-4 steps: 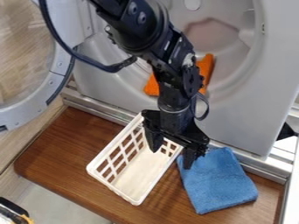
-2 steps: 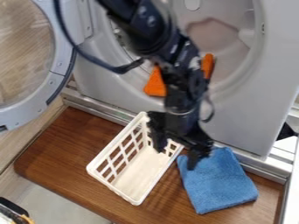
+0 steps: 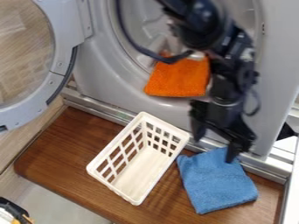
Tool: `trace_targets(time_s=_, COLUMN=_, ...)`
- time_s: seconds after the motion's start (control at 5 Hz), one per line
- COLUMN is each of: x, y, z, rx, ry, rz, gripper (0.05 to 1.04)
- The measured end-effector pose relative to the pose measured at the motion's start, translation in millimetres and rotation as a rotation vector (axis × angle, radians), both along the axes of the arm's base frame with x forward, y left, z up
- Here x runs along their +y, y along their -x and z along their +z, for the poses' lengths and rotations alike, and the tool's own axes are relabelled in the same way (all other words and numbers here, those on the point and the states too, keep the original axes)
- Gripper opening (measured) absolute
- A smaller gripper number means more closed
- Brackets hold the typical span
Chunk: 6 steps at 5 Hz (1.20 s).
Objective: Put the blue cloth on top of the orange cloth
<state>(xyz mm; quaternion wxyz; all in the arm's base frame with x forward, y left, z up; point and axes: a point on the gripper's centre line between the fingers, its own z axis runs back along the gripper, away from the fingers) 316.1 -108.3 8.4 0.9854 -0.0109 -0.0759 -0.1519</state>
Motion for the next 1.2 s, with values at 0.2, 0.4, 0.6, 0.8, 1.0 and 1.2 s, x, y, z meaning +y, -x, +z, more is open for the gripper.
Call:
trace_targets(time_s=0.2, x=-11, y=-1, z=-25.2, rx=0.065, ry=-0.001, rz=-0.022, gripper=0.999)
trace_targets(time_s=0.4, x=-21, y=6, z=-40.5, rx=0.093, ry=-0.004, rz=-0.043, gripper=1.0)
trace_targets(time_s=0.6, x=-32, y=15, z=-55.5, rx=0.123, ry=-0.027, rz=-0.061, gripper=1.0)
trace_targets(time_s=0.8, x=-47, y=11, z=-68.6, rx=0.111, ry=-0.037, rz=-0.061, gripper=1.0)
trace_targets(time_s=1.0, x=-59, y=9, z=-68.0, rx=0.072, ry=-0.073, rz=-0.047, gripper=1.0)
trace_targets(time_s=1.2, x=-62, y=10, z=-73.6, rx=0.055, ry=-0.099, rz=-0.019, gripper=0.999)
